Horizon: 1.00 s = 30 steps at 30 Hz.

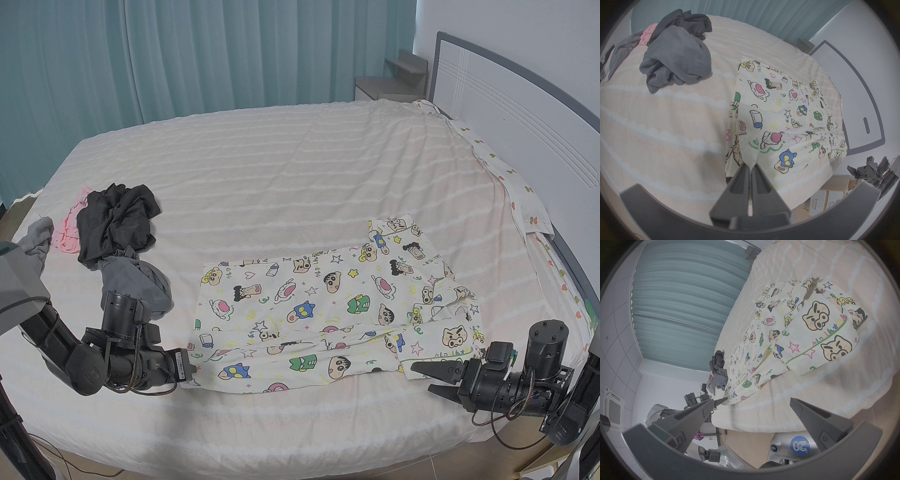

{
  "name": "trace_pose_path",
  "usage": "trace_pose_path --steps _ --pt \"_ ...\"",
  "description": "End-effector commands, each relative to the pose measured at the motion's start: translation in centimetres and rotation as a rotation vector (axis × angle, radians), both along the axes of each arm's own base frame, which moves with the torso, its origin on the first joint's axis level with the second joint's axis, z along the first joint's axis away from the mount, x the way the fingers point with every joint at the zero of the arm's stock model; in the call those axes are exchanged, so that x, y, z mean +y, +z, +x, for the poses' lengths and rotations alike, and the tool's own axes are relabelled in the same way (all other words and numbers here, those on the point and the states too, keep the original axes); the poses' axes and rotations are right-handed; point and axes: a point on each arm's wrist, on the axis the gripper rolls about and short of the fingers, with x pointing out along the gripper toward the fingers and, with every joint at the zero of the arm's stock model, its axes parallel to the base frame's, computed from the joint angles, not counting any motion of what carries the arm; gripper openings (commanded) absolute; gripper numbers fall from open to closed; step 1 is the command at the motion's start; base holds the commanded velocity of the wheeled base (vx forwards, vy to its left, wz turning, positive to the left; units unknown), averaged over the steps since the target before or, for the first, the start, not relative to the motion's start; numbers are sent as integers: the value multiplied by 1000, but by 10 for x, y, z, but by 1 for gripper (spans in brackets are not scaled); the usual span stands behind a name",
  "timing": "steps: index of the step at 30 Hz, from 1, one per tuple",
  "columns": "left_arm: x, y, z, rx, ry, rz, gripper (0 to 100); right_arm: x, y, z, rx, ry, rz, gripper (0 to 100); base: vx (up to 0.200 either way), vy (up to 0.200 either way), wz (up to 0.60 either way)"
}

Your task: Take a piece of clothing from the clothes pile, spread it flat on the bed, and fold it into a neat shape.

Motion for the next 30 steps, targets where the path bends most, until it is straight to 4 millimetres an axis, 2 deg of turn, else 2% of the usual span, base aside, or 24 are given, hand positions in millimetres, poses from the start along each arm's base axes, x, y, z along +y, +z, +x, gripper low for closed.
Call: trace_pose_path --steps 1,13,14,23,26,28,30 --pt "0 0 -1 3 1 0 0 -1 -2 -4 17 2 -7 100 0 0 0" --pt "0 0 -2 2 2 3 0 -1 -3 -4 18 5 -8 100 0 0 0" --pt "0 0 -2 2 1 4 100 -1 -3 -4 18 5 -8 100 0 0 0" --pt "2 2 1 -10 15 -5 100 -2 1 -4 -10 -6 -6 100 0 0 0" --pt "9 13 0 -48 56 -38 100 -9 13 -3 -121 -79 -38 100 0 0 0" --pt "18 29 -4 -94 117 -119 100 -32 24 3 -259 -152 -145 100 0 0 0" --pt "21 39 -9 -116 136 -191 100 -46 23 11 -319 -187 -247 100 0 0 0"
